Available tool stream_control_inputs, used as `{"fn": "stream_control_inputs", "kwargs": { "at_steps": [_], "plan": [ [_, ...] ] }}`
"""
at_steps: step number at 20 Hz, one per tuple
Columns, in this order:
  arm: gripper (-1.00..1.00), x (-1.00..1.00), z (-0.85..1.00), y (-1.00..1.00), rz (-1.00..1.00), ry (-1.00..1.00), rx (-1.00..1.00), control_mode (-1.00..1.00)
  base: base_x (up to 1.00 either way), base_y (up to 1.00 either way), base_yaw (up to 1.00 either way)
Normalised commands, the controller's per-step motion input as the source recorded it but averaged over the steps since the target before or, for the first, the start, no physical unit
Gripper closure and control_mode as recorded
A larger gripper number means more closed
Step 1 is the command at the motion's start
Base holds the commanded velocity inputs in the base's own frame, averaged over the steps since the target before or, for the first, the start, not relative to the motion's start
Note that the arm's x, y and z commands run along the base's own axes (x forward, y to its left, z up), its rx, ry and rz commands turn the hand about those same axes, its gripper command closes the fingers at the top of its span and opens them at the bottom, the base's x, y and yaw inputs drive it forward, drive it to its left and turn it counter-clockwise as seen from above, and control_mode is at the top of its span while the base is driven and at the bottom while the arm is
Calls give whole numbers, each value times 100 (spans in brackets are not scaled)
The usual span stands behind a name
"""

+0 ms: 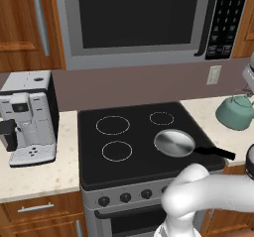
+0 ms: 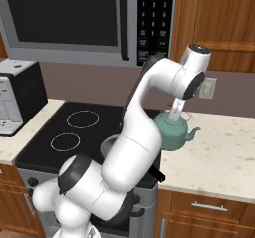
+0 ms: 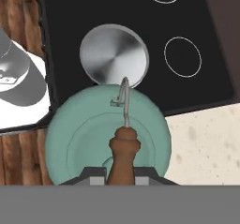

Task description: Pick the kettle from the counter and place it on a stove burner. Then turn the burner on.

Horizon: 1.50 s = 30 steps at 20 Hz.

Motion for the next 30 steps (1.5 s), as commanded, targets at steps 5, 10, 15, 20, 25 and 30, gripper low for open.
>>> {"fn": "stream_control_inputs", "kwargs": {
  "at_steps": [5, 10, 15, 20, 25, 30],
  "plan": [
    [100, -30, 13, 83, 0, -13, -5, -100, 0, 0, 0],
    [100, -15, 6, 82, 1, -6, -3, -100, 0, 0, 0],
    [100, -5, 8, 77, 2, 0, -1, -100, 0, 0, 0],
    [100, 0, 7, 70, 3, 0, 0, -100, 0, 0, 0],
    [100, 0, 1, 67, 5, 0, 0, -100, 0, 0, 0],
    [100, 0, 0, 67, 5, 4, 0, -100, 0, 0, 0]
  ]
}}
